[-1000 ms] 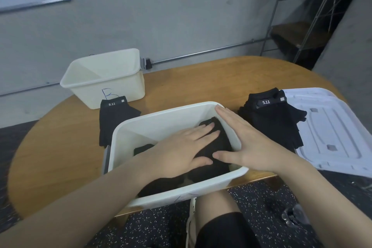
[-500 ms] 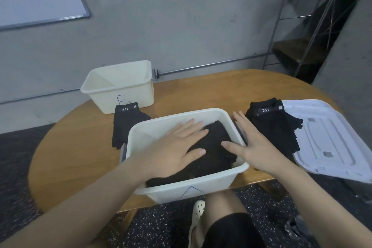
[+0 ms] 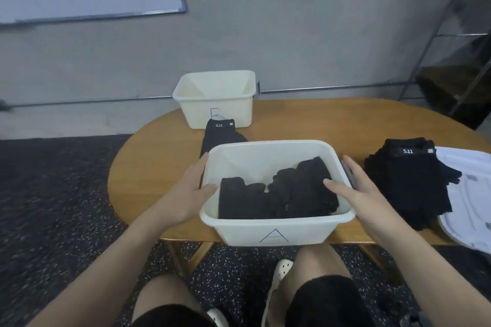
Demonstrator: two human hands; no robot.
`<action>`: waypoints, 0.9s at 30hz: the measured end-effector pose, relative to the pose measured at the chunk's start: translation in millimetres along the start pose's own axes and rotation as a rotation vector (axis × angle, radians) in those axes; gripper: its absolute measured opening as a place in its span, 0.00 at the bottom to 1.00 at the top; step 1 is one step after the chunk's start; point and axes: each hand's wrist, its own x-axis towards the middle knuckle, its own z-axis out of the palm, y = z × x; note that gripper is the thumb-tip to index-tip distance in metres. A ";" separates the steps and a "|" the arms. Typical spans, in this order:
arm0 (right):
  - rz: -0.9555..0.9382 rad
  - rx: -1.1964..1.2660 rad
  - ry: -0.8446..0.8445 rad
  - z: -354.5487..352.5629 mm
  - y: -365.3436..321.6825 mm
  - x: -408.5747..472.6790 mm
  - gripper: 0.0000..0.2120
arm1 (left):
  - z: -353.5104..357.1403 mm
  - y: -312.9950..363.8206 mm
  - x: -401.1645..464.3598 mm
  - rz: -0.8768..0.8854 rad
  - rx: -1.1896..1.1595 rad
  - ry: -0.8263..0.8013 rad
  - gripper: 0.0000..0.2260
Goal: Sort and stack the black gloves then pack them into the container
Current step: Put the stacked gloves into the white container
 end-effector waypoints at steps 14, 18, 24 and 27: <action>-0.062 -0.081 -0.250 181.2 -43.0 -8.7 0.40 | -127.8 -82.7 -59.4 -0.395 0.202 0.236 0.28; -0.078 -0.091 -0.377 208.3 -46.4 -6.0 0.43 | -155.8 -102.2 -61.6 -0.464 0.266 0.251 0.28; -0.075 -0.178 -0.521 205.0 -49.4 21.1 0.44 | -176.4 -118.4 -38.9 -0.436 0.331 0.332 0.25; -0.087 -0.168 -0.408 193.1 -58.6 59.7 0.35 | -182.3 -114.8 -2.3 -0.350 0.354 0.371 0.25</action>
